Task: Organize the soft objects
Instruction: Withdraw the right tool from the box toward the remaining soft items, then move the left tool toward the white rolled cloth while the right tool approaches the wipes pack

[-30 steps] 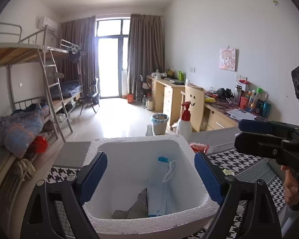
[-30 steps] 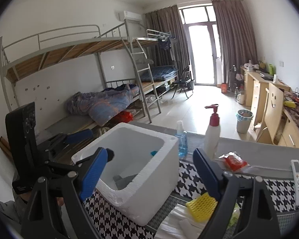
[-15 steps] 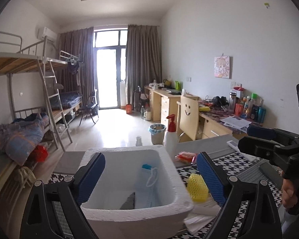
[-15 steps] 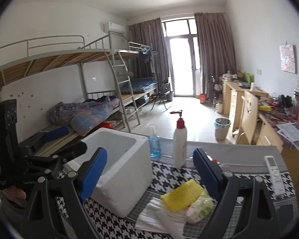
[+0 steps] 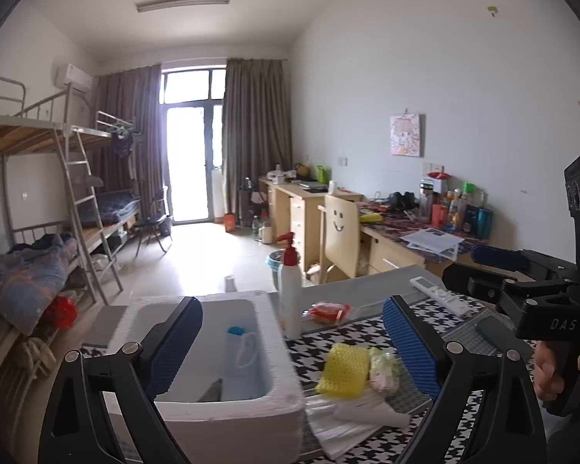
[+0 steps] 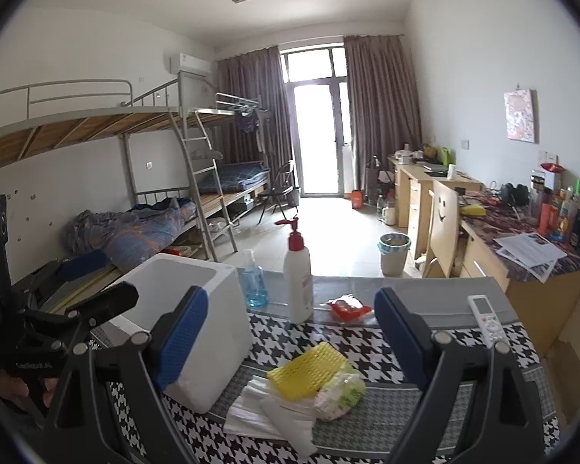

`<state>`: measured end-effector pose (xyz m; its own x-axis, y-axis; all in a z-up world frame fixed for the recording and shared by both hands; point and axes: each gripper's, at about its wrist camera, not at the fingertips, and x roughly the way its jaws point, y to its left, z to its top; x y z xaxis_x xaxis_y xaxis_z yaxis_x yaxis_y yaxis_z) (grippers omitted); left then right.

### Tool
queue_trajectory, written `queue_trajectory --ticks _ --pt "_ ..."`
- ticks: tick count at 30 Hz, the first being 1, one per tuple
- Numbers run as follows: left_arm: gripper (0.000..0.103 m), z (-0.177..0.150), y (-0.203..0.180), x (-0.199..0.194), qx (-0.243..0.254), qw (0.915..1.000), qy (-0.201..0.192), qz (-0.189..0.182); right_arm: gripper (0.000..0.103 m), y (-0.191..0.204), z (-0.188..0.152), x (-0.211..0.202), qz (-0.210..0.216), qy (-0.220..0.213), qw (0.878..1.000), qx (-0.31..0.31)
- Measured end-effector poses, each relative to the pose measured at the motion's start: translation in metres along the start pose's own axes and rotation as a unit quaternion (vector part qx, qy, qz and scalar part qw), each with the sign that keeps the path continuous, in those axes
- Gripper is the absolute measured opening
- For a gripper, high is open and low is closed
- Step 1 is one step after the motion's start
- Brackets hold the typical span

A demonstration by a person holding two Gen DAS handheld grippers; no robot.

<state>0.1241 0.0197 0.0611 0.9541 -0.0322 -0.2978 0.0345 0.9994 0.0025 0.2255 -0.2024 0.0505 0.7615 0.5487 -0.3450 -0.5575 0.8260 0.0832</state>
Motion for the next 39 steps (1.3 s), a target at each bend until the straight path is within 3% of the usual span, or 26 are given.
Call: queue_trajectory --ticks 11,20,39 --pt "0.095 -0.008 -0.031 0.008 0.022 0.9991 0.014 -0.034 0.091 -0.021 -0.011 -0.017 -0.046 -0.006 0.999 0.004" --pt "0.095 -0.015 -0.051 0.015 0.023 0.9979 0.02 -0.057 0.091 -0.038 -0.024 -0.019 -0.058 0.003 0.998 0.008" --pt "0.095 -0.044 -0.073 0.032 0.021 0.9969 0.059 -0.047 0.091 -0.062 -0.047 -0.001 -0.046 0.049 0.998 0.009"
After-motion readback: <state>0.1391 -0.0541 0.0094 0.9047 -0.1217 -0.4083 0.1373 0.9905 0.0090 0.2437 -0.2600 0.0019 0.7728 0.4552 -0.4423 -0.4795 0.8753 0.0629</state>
